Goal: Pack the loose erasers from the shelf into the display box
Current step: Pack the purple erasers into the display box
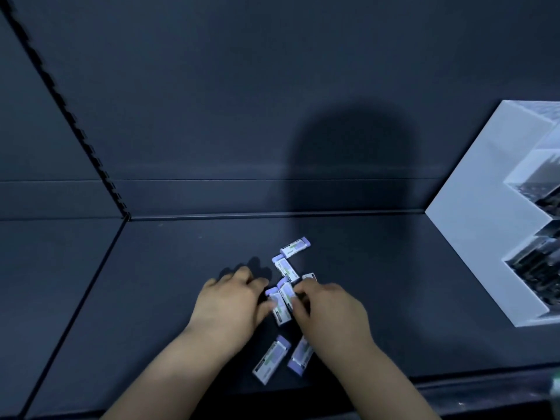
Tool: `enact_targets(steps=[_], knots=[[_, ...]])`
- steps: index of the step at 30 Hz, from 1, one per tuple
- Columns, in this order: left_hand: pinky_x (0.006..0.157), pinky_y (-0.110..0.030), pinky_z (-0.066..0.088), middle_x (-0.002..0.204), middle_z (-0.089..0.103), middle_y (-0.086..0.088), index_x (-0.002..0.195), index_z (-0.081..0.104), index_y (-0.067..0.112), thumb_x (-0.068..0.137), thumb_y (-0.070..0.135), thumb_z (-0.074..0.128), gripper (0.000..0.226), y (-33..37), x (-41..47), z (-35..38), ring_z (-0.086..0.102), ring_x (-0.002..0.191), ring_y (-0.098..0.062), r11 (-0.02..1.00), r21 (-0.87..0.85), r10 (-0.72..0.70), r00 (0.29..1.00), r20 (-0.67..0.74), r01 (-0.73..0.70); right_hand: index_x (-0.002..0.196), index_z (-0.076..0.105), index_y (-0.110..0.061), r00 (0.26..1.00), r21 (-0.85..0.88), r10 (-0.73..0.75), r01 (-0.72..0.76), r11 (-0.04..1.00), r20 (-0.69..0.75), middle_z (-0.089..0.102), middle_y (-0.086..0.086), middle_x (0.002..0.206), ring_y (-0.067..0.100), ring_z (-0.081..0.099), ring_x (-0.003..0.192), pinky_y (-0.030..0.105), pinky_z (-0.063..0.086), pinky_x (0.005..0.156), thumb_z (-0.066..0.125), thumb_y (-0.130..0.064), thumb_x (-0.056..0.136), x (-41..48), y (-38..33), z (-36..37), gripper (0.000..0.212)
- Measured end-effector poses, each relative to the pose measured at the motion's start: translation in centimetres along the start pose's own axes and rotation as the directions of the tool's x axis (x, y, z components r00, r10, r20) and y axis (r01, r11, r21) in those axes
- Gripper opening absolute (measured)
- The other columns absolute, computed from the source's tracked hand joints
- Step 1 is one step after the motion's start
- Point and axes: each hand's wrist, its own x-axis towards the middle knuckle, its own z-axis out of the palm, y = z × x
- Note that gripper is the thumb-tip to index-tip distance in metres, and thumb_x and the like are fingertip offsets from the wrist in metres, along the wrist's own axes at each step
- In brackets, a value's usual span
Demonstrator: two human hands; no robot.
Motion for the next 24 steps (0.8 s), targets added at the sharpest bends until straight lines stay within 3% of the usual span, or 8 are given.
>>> enact_targets(steps=[6,11,15,24], knots=[[0.097,-0.029,0.030,0.130,0.038,0.007,0.141,0.027,0.037,0.079,0.071,0.043,0.072,1.1,-0.4,0.0,0.039,0.123,-0.015,0.999,-0.033,0.031,0.996,0.083,-0.029,0.118,0.053,-0.039,0.995,0.009,-0.094,0.093,0.996,0.031,0.047,-0.012,0.109,0.009,0.048,0.106,0.024,0.045,0.076,0.045,-0.044,0.091,0.6,1.3,-0.8,0.029],[0.100,-0.031,0.031,0.133,0.035,0.008,0.144,0.021,0.037,0.077,0.069,0.050,0.079,-0.1,0.0,-0.4,0.038,0.125,-0.015,0.999,-0.023,0.025,0.988,0.151,-0.022,0.132,0.037,-0.046,0.945,-0.013,-0.166,0.177,0.984,0.283,0.039,-0.011,0.116,0.009,0.039,0.114,0.026,0.041,0.086,0.059,-0.045,0.081,2.0,2.0,-1.9,0.056],[0.100,-0.031,0.030,0.131,0.037,0.009,0.141,0.025,0.041,0.077,0.064,0.056,0.074,-0.5,0.1,-0.7,0.039,0.125,-0.015,0.998,-0.061,0.034,0.976,0.215,-0.021,0.133,0.036,-0.045,0.900,-0.028,-0.165,0.192,0.981,0.403,0.036,-0.009,0.120,0.011,0.036,0.117,0.029,0.040,0.087,0.066,-0.043,0.078,3.4,1.6,-2.5,0.063],[0.100,-0.031,0.031,0.131,0.038,0.008,0.139,0.030,0.036,0.076,0.064,0.057,0.074,-0.3,-0.1,-0.1,0.039,0.124,-0.016,0.998,-0.070,0.010,0.985,0.170,0.002,0.131,0.040,-0.038,0.885,0.010,-0.152,0.164,0.986,0.440,0.037,-0.008,0.121,0.013,0.040,0.115,0.031,0.042,0.087,0.073,-0.041,0.072,4.1,1.7,-2.2,0.067]])
